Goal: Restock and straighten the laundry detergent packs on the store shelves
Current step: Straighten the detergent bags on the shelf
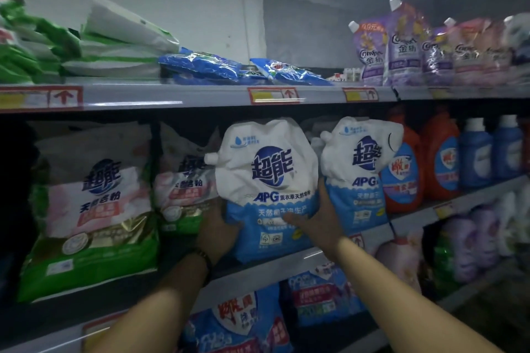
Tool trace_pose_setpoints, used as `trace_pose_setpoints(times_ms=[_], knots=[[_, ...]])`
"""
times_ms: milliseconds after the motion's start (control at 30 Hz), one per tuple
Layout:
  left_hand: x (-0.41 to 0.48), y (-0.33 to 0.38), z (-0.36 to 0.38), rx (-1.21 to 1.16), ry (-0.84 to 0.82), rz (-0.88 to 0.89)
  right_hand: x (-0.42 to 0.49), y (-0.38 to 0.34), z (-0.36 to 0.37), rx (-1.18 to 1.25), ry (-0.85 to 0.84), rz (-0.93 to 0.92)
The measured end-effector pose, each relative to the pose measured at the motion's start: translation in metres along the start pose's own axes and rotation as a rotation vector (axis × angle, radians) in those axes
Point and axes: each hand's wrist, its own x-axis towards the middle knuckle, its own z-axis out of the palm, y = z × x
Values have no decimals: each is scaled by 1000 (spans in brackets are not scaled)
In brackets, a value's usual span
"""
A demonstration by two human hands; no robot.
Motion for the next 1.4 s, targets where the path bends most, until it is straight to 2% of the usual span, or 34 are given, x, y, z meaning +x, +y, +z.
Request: trace_pose_setpoints(times_ms=[167,400,500,700,800,933,1000,1100,1167,1300,1400], knots=[[-3,5,26,-5,-146,17,5,4,-8,-72,-28,-8],[10,-23,42,161,-121,95,19,9,-10,-238,10,-5],[-1,-10,51,205,-72,114,31,21,-21,-271,8,1],[-10,2,78,312,5,61,17,14,-25,-368,122,64],[-14,5,74,299,14,101,10,5,-20,-385,172,92],[-24,7,52,185,-92,137,-2,-12,-8,-522,185,209],[-34,8,33,209,-153,135,-11,-21,4,-625,215,252],[-52,-1,-5,370,-60,197,-26,-28,30,-620,313,64],[-65,-10,-36,532,41,240,-34,-30,54,-608,299,-103],[-87,-28,-111,780,269,239,-39,-24,108,-606,41,-262],[-94,-42,-162,910,508,101,-39,-19,152,-540,-89,-283]])
